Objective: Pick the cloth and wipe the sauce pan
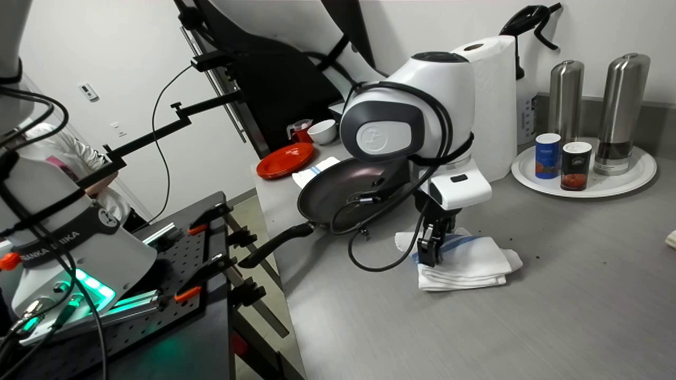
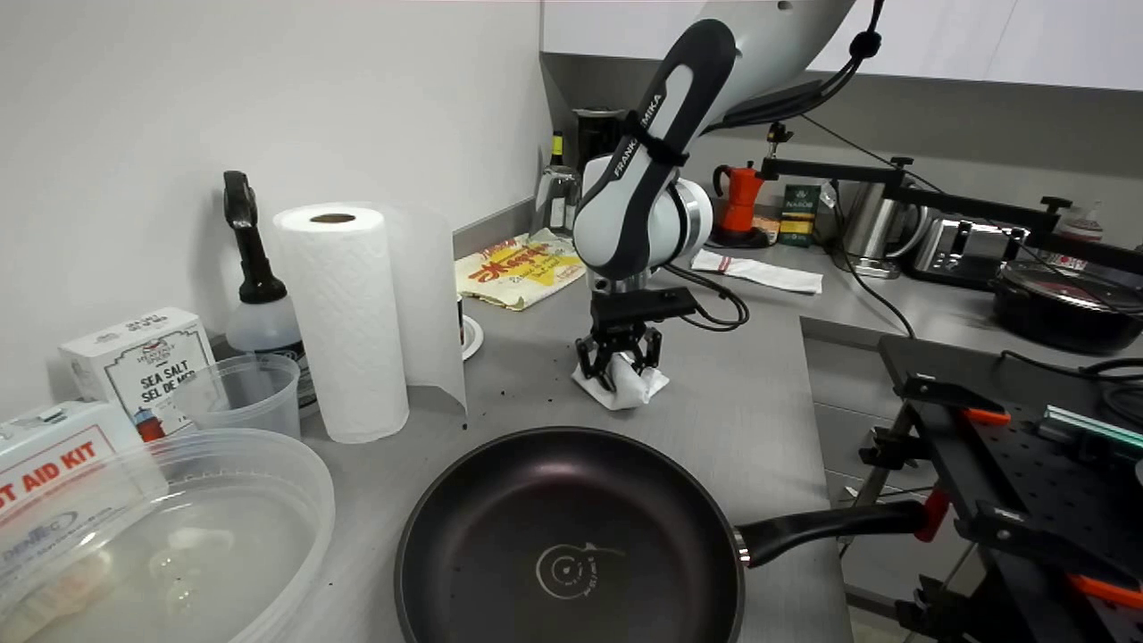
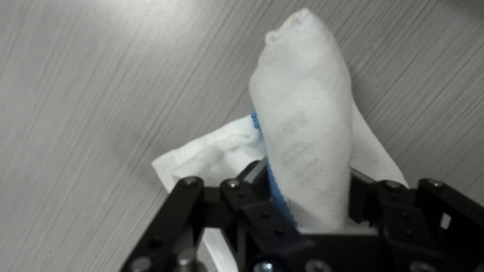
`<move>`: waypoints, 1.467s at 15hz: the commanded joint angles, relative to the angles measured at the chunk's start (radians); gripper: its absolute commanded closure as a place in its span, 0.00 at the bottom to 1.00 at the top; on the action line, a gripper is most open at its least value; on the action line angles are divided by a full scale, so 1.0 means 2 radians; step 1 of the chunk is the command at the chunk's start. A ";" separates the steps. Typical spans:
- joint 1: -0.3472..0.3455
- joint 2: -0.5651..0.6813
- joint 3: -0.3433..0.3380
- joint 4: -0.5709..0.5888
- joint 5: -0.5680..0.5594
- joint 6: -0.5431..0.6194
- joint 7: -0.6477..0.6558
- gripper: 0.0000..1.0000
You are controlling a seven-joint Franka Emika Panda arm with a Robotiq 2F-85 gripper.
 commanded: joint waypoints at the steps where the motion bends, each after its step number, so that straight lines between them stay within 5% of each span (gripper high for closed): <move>1: 0.003 -0.001 -0.001 0.003 0.011 -0.007 -0.003 0.86; 2: 0.003 -0.002 -0.001 0.002 0.011 -0.006 -0.003 0.53; 4: 0.003 -0.005 -0.001 0.000 0.011 -0.006 -0.004 0.49; 10: 0.002 -0.013 0.001 -0.002 0.012 -0.008 -0.005 0.05; 12: 0.001 -0.015 0.003 -0.003 0.013 -0.009 -0.007 0.00; 14: 0.000 -0.014 0.003 -0.003 0.012 -0.011 -0.008 0.31; 16: 0.000 -0.014 0.003 -0.003 0.012 -0.010 -0.008 0.37; 22: -0.001 -0.018 0.003 -0.005 0.012 -0.012 -0.010 0.84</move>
